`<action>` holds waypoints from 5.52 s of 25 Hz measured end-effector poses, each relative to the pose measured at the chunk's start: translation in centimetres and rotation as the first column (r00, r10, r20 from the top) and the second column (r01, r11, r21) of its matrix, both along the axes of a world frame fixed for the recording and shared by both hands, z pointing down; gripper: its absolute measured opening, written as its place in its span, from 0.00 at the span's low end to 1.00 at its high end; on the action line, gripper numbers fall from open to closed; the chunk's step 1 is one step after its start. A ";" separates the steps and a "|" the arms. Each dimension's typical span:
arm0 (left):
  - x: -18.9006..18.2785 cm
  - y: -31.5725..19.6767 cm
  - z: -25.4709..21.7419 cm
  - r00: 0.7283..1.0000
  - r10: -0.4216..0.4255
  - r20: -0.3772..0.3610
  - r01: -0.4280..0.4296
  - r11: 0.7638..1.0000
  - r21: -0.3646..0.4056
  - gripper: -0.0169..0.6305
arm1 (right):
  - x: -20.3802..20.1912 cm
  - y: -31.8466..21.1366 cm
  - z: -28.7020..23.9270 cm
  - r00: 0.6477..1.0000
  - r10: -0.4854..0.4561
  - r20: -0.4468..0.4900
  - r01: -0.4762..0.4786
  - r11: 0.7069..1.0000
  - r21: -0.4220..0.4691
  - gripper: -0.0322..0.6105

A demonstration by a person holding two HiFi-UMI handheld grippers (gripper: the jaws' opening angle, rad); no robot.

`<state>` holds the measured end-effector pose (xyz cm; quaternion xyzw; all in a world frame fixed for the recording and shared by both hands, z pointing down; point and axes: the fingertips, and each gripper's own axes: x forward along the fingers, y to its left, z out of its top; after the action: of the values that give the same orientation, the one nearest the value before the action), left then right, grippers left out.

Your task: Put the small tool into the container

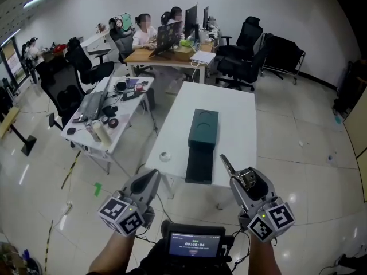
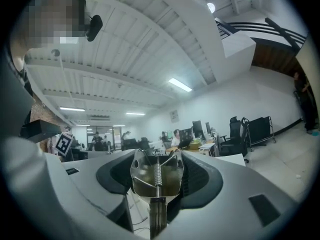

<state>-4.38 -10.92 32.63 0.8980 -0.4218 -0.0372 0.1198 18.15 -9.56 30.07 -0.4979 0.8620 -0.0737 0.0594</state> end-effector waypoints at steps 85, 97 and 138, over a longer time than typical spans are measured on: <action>-2.4 -34.4 16.6 0.952 0.293 0.086 -0.262 0.928 -0.264 0.05 | -9.9 -38.1 39.6 0.939 0.338 0.061 -0.178 0.630 -0.756 0.44; -2.1 -34.0 16.4 0.954 0.279 0.107 -0.243 0.933 -0.267 0.05 | -9.7 -39.4 39.5 0.918 0.369 0.143 -0.154 0.665 -0.731 0.44; -1.0 -31.7 15.9 0.950 0.291 0.116 -0.252 0.931 -0.265 0.05 | -9.5 -37.7 39.5 0.959 0.238 -0.150 -0.273 0.648 -0.711 0.43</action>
<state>-5.38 -42.63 48.50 0.9260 -0.3026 0.1018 0.2017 8.61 -47.30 69.58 -0.5983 0.6844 -0.3884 -0.1510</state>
